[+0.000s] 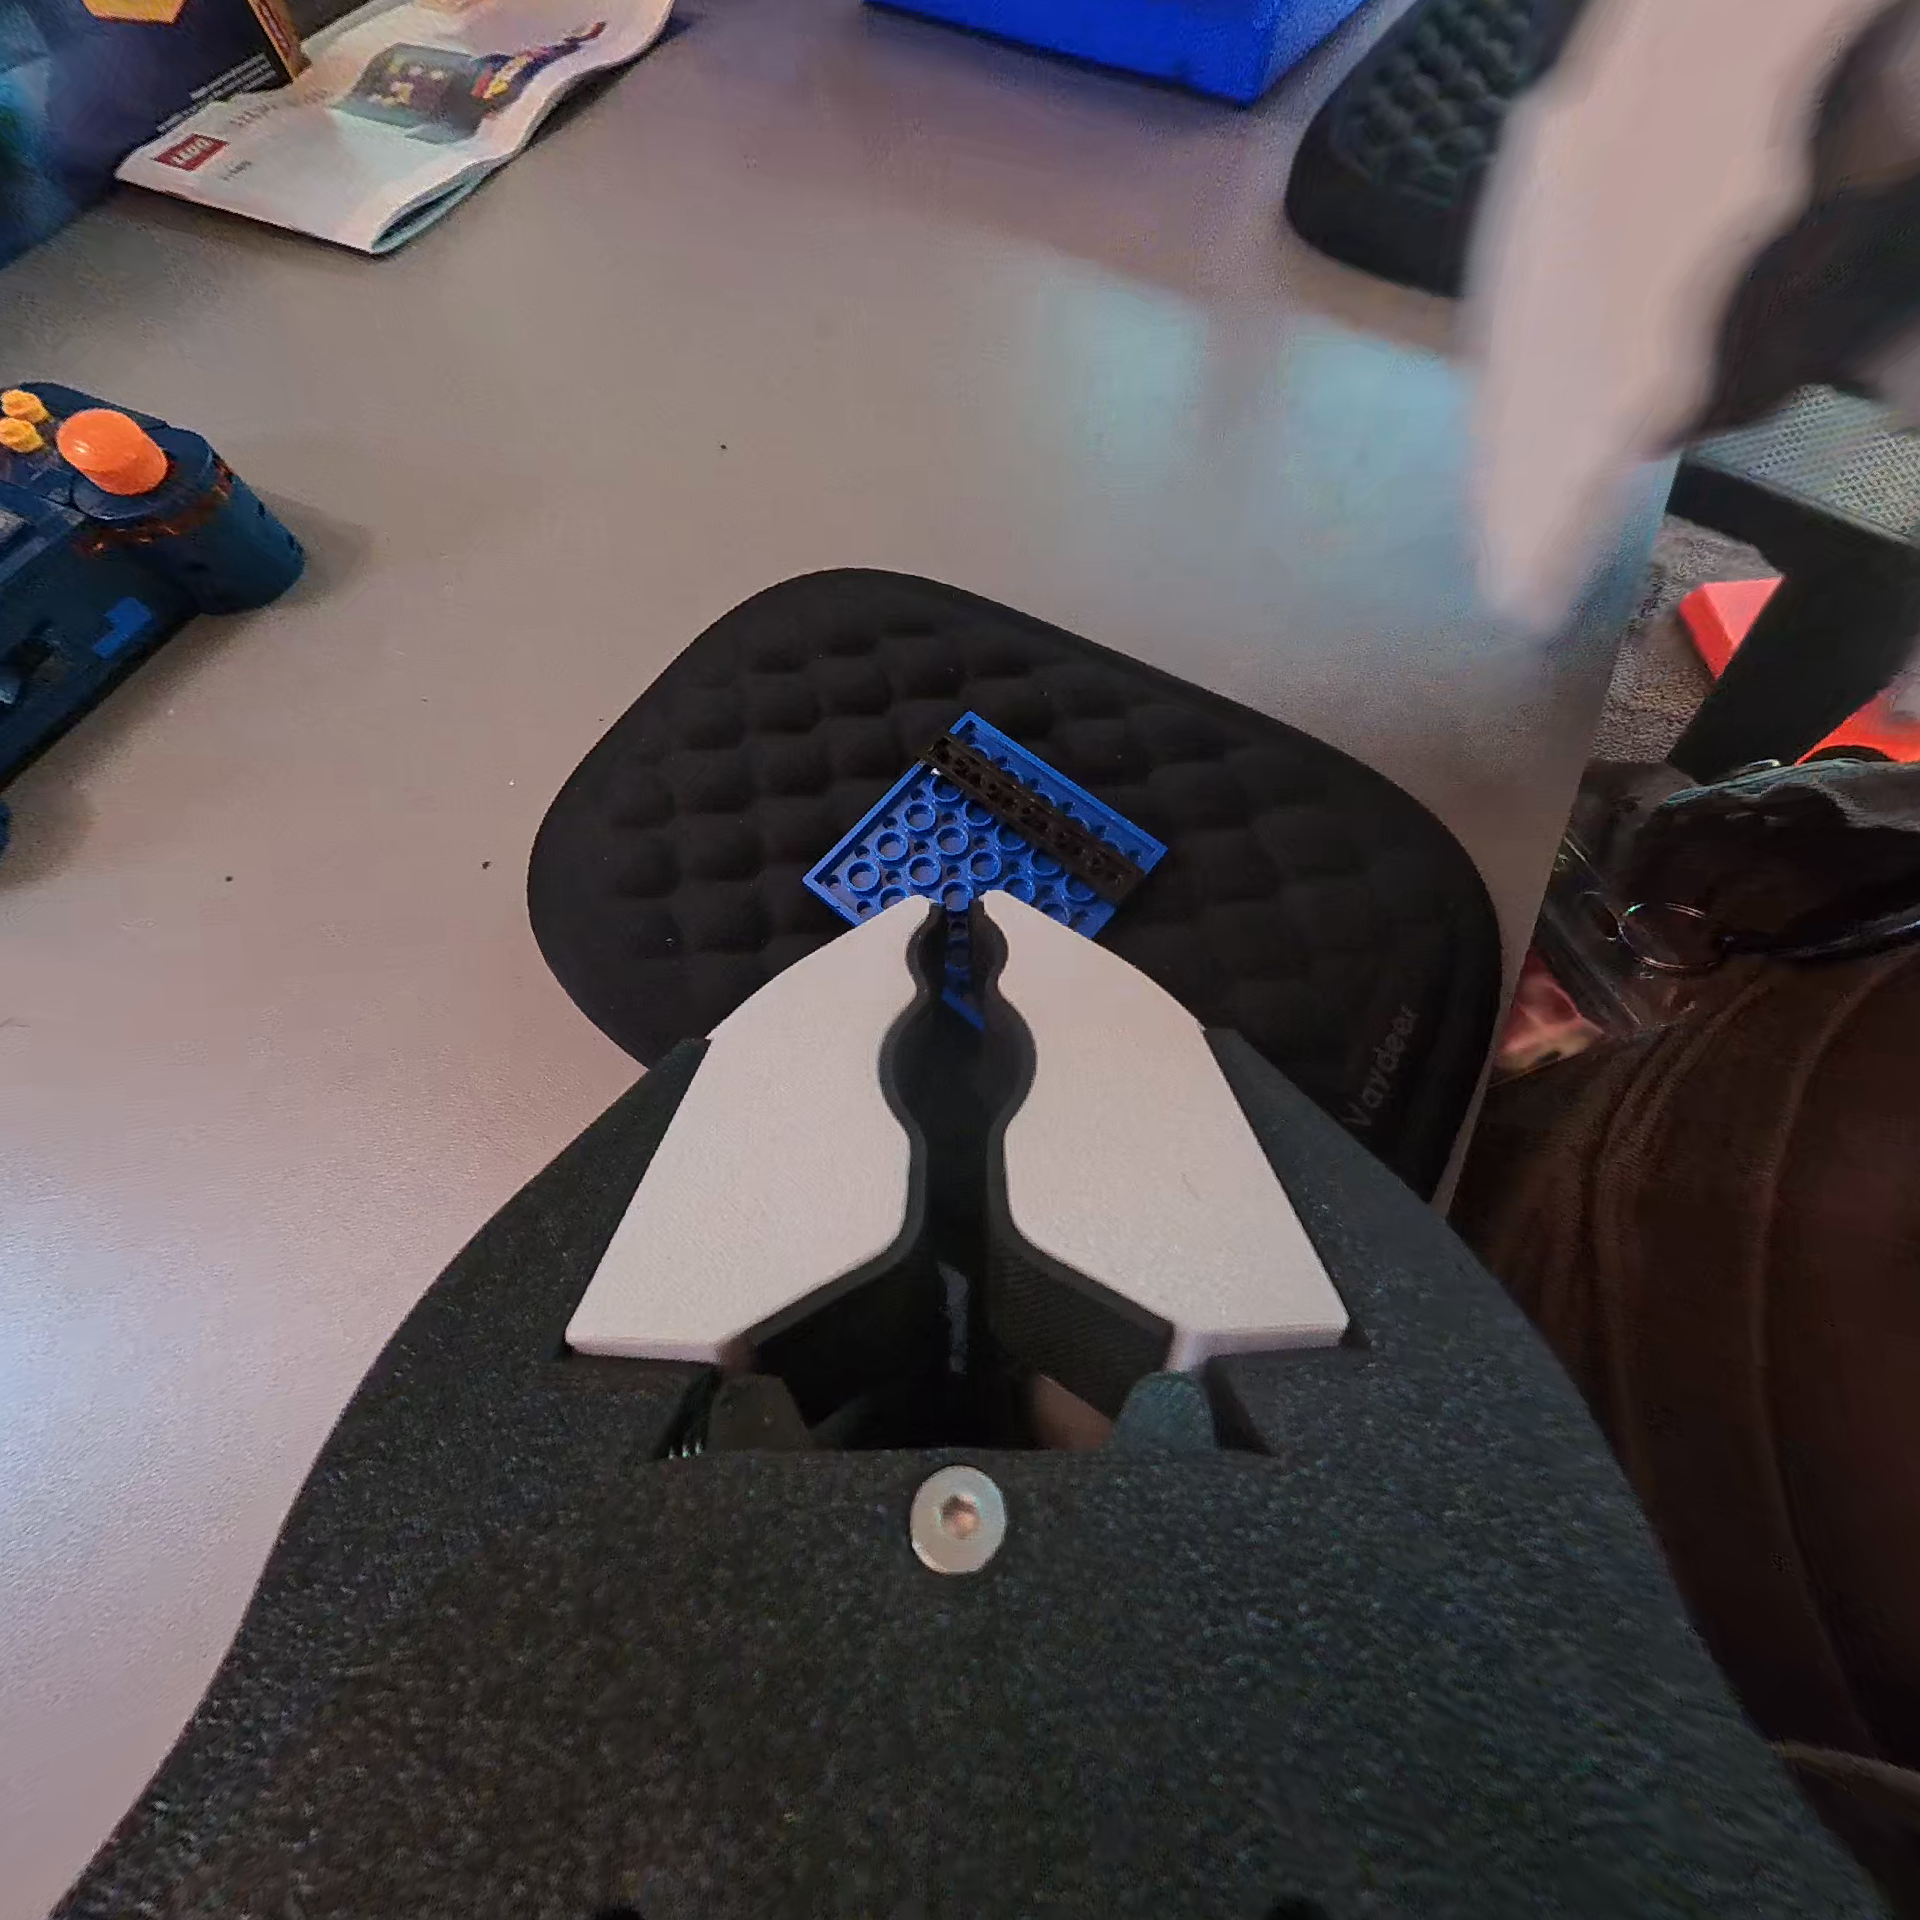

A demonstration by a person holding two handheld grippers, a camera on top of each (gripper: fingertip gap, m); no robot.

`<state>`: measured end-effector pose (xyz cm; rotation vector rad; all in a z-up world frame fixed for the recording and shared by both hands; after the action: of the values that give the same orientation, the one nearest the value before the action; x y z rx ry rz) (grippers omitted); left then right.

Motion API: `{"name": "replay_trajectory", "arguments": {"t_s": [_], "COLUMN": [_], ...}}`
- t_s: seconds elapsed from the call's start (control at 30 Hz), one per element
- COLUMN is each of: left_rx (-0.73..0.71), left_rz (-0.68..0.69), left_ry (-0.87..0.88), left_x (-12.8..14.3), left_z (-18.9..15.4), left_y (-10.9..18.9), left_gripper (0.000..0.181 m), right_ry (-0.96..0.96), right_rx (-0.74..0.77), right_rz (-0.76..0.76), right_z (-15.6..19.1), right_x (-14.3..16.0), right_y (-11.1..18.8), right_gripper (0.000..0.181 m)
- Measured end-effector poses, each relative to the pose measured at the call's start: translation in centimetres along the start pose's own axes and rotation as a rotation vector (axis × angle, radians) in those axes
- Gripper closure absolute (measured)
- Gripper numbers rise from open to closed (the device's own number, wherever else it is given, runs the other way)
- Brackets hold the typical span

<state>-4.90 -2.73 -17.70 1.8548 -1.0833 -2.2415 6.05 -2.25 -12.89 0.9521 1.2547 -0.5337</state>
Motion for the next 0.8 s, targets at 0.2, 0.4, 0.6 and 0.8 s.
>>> {"name": "replay_trajectory", "arguments": {"t_s": [0.2, 0.4, 0.6, 0.8], "left_rx": [-0.017, -0.065, -0.059, -0.056], "left_rz": [-0.006, -0.014, -0.016, -0.02], "left_ry": [-0.015, -0.062, -0.048, -0.045], "left_x": [-0.1, -0.1, -0.1, -0.2], "left_z": [0.0, -0.2, -0.1, -0.1], "left_y": [0.0, 0.0, 0.0, 0.0], "left_gripper": [0.177, 0.176, 0.175, 0.175], "right_ry": [-0.286, -0.33, -0.262, -0.124], "right_rx": [0.134, 0.283, 0.294, 0.306], "right_rz": [0.346, 0.571, 0.761, 0.846], "right_z": [5.6, 6.6, 6.4, 6.0], "right_x": [7.7, 13.5, 16.0, 16.7], "right_y": [-2.9, -5.3, -6.2, -7.0], "right_gripper": [0.169, 0.164, 0.176, 0.181]}}
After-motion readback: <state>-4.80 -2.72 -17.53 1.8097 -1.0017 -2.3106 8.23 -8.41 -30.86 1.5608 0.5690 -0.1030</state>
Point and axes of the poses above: each gripper's, where its closed fingertips meet, y back along the fingers, x out of its underside, z = x × y across the jaws, the point moved 4 cm from there along y, back along the fingers, and after that the axes turned 2 degrees about -z, right-handed, at the moved point
